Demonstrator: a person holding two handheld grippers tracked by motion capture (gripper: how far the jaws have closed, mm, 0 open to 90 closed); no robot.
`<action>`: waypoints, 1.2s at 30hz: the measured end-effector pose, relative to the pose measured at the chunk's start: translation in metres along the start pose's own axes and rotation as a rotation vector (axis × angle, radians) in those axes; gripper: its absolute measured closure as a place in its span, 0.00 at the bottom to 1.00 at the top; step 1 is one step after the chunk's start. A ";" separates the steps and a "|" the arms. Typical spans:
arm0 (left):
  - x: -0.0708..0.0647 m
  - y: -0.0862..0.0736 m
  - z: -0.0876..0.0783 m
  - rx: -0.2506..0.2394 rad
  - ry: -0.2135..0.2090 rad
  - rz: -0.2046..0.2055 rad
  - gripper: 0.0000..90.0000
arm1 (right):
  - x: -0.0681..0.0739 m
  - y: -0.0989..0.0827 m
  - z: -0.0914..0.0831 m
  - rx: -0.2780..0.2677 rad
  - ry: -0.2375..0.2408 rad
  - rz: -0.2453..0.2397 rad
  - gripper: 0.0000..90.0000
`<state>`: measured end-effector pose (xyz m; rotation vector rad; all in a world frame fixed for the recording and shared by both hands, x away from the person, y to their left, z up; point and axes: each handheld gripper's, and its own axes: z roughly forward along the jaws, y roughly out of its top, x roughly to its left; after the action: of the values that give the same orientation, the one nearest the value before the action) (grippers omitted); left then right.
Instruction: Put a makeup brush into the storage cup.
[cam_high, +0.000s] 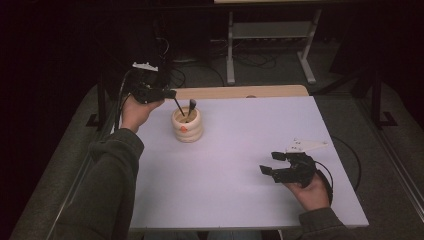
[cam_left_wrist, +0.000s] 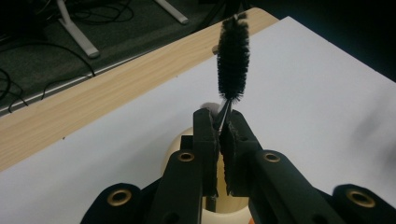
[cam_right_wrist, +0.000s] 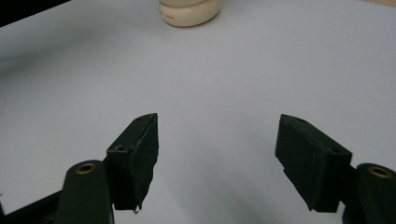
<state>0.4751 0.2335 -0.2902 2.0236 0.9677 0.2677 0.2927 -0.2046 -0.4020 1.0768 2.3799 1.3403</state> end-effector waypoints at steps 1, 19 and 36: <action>0.000 0.000 0.001 0.000 0.001 -0.006 0.94 | 0.000 0.000 0.000 0.000 0.000 0.000 0.32; 0.002 -0.007 0.012 0.026 0.007 -0.021 0.94 | -0.001 0.000 0.001 -0.002 0.004 0.001 0.32; 0.002 -0.014 0.021 0.065 0.013 -0.006 0.87 | 0.000 0.000 0.001 0.002 0.005 -0.004 0.32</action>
<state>0.4793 0.2268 -0.3141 2.0805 1.0020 0.2497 0.2932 -0.2040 -0.4022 1.0702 2.3860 1.3421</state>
